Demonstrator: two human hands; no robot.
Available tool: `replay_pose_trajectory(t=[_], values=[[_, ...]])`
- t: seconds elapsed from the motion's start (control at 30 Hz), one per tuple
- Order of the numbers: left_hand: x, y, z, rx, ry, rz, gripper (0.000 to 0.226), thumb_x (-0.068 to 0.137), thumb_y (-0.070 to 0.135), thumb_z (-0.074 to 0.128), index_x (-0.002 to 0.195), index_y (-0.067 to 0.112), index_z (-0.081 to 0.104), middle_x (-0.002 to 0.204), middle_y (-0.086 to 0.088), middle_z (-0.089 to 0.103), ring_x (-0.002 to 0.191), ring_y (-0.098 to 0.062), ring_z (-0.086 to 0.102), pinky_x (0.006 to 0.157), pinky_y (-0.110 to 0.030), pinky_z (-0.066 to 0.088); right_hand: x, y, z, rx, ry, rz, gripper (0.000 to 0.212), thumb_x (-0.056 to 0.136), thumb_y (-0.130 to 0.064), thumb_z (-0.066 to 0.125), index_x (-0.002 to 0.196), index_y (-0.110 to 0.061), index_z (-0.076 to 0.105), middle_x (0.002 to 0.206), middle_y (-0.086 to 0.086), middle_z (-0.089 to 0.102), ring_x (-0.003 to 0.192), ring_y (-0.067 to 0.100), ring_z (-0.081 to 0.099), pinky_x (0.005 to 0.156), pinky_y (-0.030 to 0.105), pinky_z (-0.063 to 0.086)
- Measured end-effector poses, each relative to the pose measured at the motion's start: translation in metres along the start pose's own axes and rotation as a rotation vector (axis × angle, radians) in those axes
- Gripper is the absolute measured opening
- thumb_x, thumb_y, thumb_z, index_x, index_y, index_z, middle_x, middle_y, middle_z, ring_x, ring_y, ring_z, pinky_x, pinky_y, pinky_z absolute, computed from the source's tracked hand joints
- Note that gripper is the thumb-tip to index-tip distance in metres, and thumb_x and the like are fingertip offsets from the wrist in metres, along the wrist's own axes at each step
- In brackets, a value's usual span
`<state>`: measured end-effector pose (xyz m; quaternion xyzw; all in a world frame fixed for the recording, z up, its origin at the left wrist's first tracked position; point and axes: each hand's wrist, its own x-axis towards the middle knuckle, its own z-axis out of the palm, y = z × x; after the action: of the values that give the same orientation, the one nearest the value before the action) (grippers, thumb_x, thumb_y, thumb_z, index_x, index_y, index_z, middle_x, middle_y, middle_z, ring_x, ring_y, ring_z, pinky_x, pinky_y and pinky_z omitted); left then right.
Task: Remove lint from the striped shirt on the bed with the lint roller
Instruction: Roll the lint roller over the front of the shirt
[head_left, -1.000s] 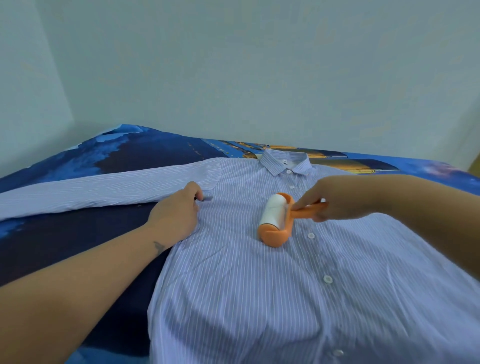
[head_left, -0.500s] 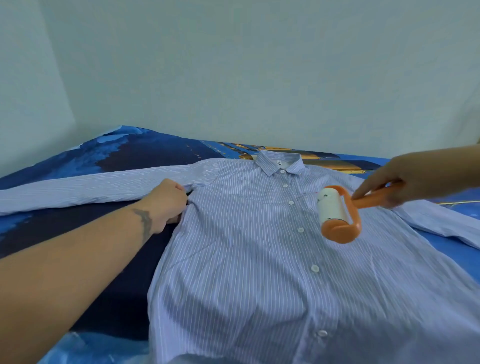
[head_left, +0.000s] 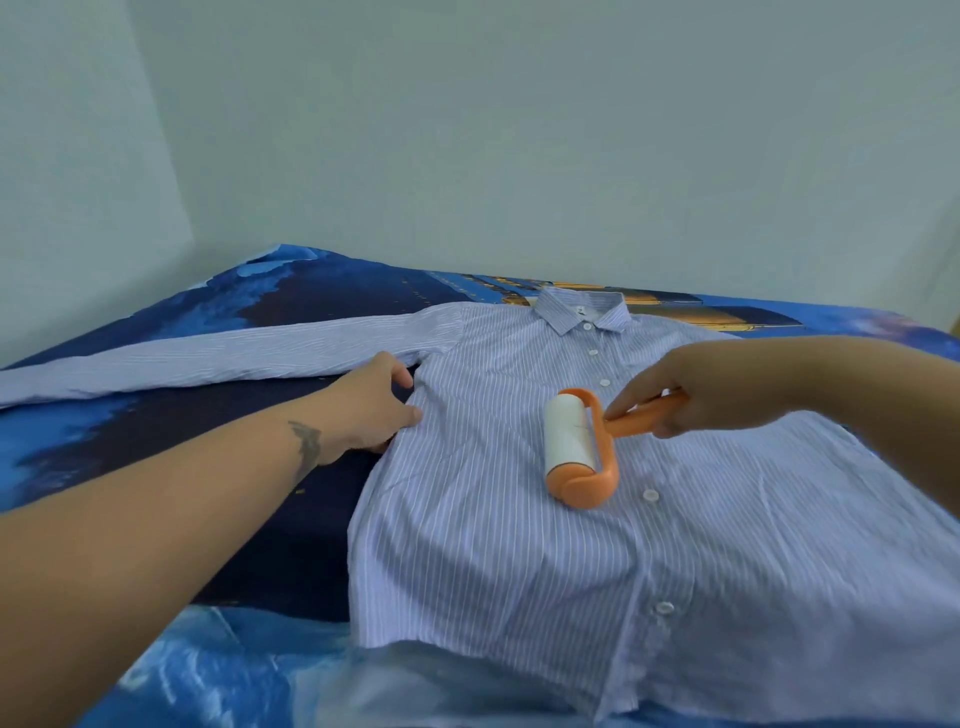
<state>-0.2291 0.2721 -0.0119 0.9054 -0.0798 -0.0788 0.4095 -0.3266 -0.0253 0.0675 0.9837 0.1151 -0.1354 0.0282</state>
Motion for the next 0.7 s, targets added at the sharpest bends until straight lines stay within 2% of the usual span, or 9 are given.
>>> replay_pose_trajectory(t=[0.07,0.2,0.27,0.37,0.43,0.5,0.57,0.7], values=[[-0.003,-0.002,-0.004,-0.046,-0.001,-0.023,0.027,0.089,0.015,0.064,0.111,0.019,0.048,0.087,-0.006,0.058,0.059,-0.015,0.053,0.041,-0.021,0.044,0.006,-0.007,-0.001,0.009,0.017,-0.017,0.042,0.089,-0.027,0.062,0.118,-0.056,0.053,0.093,-0.027,0.053,0.08,-0.005,0.05,0.067,0.014,0.034],[-0.012,-0.008,-0.012,0.089,-0.016,-0.018,0.031,0.087,0.017,0.065,0.112,0.02,0.047,0.093,-0.01,0.062,0.064,-0.02,0.056,0.059,-0.033,0.052,0.022,-0.031,-0.002,-0.008,0.048,-0.071,0.042,0.09,-0.026,0.06,0.122,-0.051,0.053,0.085,-0.029,0.05,0.076,-0.007,0.048,0.064,0.014,0.033],[-0.016,-0.01,-0.012,0.151,-0.029,-0.009,0.032,0.087,0.019,0.065,0.112,0.021,0.045,0.087,-0.009,0.061,0.061,-0.018,0.054,0.055,-0.029,0.05,0.031,-0.047,-0.003,-0.015,0.069,-0.096,0.042,0.09,-0.026,0.06,0.124,-0.05,0.053,0.089,-0.024,0.054,0.076,-0.003,0.05,0.064,0.016,0.035],[-0.021,-0.011,-0.013,0.082,-0.051,-0.035,0.028,0.088,0.023,0.064,0.11,0.02,0.046,0.08,-0.005,0.06,0.058,-0.013,0.056,0.046,-0.023,0.049,0.046,-0.069,-0.003,-0.046,0.106,-0.135,0.044,0.089,-0.028,0.061,0.127,-0.048,0.052,0.101,-0.014,0.053,0.086,0.01,0.052,0.073,0.027,0.038],[-0.024,-0.01,-0.017,0.044,-0.117,-0.076,0.027,0.089,0.027,0.064,0.11,0.021,0.047,0.078,-0.003,0.066,0.053,-0.011,0.063,0.045,-0.021,0.05,0.055,-0.08,-0.003,-0.054,0.113,-0.162,0.044,0.088,-0.028,0.061,0.127,-0.047,0.052,0.102,-0.01,0.057,0.088,0.014,0.056,0.071,0.03,0.041],[-0.026,-0.011,-0.023,0.04,-0.216,-0.095,0.033,0.087,0.027,0.067,0.11,0.024,0.045,0.076,-0.001,0.073,0.055,-0.009,0.069,0.046,-0.02,0.052,0.061,-0.087,-0.002,-0.031,0.099,-0.178,0.044,0.088,-0.028,0.062,0.127,-0.047,0.053,0.099,-0.005,0.065,0.079,0.013,0.062,0.063,0.026,0.044],[-0.027,-0.014,-0.026,0.047,-0.275,-0.097,0.037,0.083,0.026,0.072,0.107,0.028,0.045,0.074,0.0,0.076,0.062,-0.009,0.072,0.047,-0.02,0.052,0.062,-0.089,-0.002,-0.025,0.094,-0.185,0.044,0.087,-0.029,0.062,0.126,-0.047,0.053,0.093,-0.005,0.068,0.069,0.006,0.063,0.057,0.022,0.04],[-0.023,-0.016,-0.026,0.104,-0.268,-0.077,0.032,0.085,0.016,0.069,0.104,0.026,0.046,0.077,-0.004,0.074,0.055,-0.008,0.07,0.048,-0.02,0.052,0.051,-0.08,-0.001,-0.036,0.091,-0.167,0.043,0.086,-0.03,0.063,0.123,-0.05,0.054,0.085,-0.007,0.07,0.064,0.0,0.061,0.057,0.021,0.039]])
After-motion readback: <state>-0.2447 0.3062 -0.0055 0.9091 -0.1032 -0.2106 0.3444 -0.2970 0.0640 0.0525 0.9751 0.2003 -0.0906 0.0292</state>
